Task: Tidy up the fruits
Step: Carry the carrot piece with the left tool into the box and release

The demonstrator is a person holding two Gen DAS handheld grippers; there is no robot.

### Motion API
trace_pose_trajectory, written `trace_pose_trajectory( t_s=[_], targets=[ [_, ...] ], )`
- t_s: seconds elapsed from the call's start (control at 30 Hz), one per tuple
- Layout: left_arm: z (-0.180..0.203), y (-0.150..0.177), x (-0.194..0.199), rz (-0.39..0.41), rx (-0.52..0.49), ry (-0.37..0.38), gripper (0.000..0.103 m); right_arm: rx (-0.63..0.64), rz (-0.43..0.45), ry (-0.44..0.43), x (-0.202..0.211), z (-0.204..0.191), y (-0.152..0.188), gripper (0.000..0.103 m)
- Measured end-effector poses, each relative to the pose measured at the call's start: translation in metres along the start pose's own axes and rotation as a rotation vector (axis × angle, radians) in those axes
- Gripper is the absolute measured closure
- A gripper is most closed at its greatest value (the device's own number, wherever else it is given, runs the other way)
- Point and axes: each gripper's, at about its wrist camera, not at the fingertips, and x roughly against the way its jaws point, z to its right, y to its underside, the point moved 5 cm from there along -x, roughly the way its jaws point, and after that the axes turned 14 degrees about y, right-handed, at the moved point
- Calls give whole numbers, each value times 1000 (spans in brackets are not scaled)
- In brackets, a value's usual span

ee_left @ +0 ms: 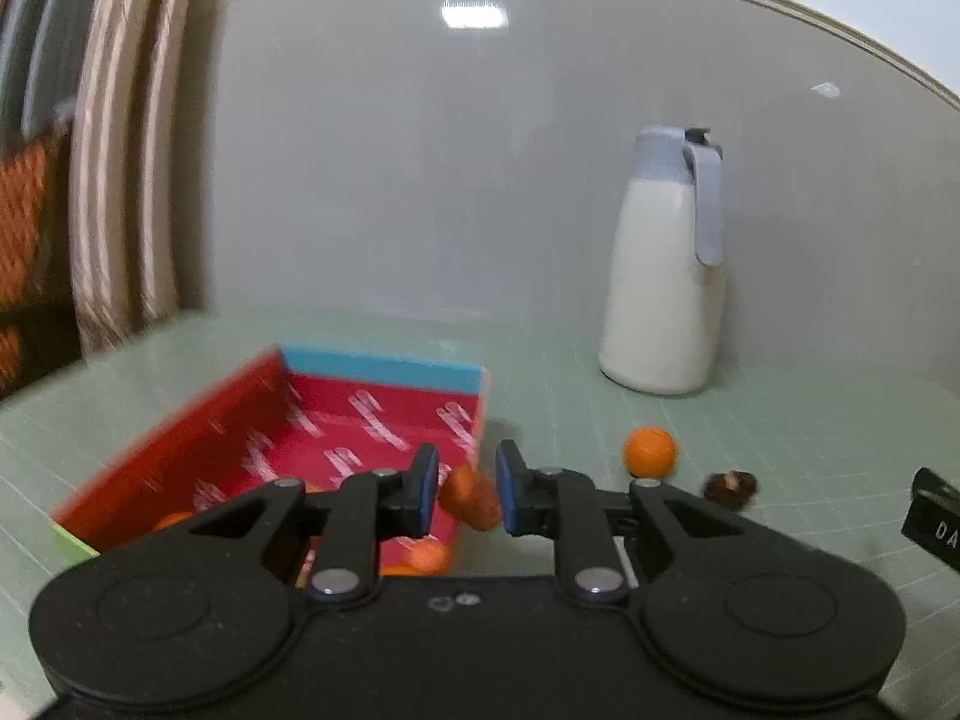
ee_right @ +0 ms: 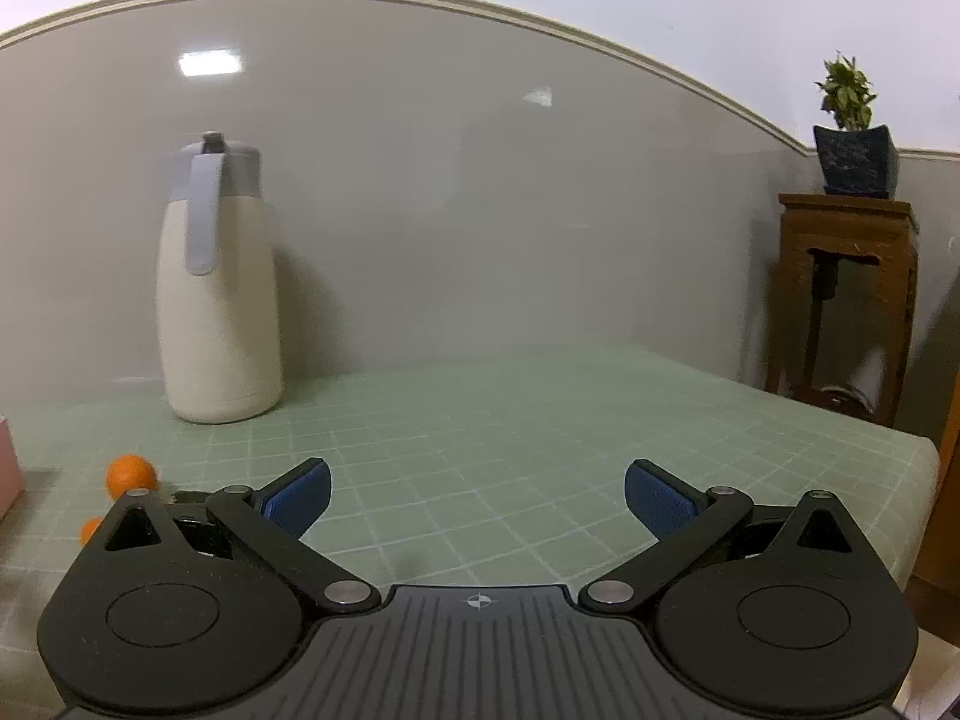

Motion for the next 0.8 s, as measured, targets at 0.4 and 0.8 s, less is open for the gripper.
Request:
trace_pose_trajectory(
  t_s=[0.4, 0.8],
  targets=[
    [-53, 1, 2, -62, 131, -119, 83, 18, 1, -59, 6, -17, 3, 0],
    [-76, -4, 35, 17, 93, -245, 24, -1, -145, -272, 5, -42, 4, 0]
  ],
)
